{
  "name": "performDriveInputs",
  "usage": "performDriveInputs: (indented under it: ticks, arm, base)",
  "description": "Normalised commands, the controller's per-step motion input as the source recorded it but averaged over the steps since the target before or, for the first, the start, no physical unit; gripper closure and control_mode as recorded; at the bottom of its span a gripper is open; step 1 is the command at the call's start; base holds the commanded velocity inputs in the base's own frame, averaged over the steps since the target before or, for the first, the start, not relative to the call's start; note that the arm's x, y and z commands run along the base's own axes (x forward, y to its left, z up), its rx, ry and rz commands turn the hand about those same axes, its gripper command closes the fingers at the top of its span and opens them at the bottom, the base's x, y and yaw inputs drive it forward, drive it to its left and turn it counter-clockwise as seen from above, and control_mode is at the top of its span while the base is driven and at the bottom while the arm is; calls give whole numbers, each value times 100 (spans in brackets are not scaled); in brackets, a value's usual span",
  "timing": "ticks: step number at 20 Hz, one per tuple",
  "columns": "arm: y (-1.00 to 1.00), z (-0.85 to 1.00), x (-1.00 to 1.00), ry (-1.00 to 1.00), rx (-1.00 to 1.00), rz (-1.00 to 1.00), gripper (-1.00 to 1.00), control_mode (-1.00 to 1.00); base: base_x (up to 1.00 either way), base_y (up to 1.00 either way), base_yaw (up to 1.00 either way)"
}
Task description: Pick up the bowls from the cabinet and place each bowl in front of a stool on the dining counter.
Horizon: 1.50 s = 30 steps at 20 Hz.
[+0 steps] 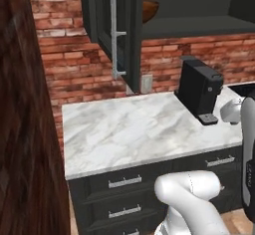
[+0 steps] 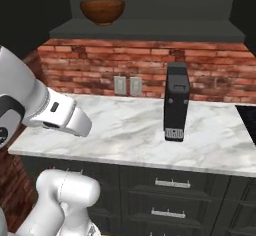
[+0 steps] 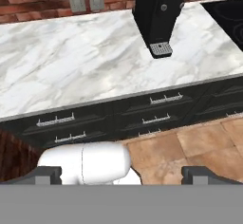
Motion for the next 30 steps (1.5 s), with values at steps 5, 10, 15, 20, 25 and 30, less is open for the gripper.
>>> performDriveInputs:
  ticks: [5, 10, 15, 20, 25, 30]
  arm:
    - [0, 0, 0, 0, 0, 0, -100, 100]
    - [0, 0, 0, 0, 0, 0, -100, 100]
    - [0, 0, 0, 0, 0, 0, -100, 100]
    - [-1, 0, 1, 1, 2, 5, -100, -100]
    - [-20, 34, 0, -12, 23, 0, -100, -100]
    - [0, 67, 2, -23, 22, 0, -100, -100]
  base:
    - [67, 8, -6]
    - [81, 6, 9]
    - [32, 0, 8]
    - [0, 0, 2]
    - [0, 0, 0]
    - [0, 0, 0]
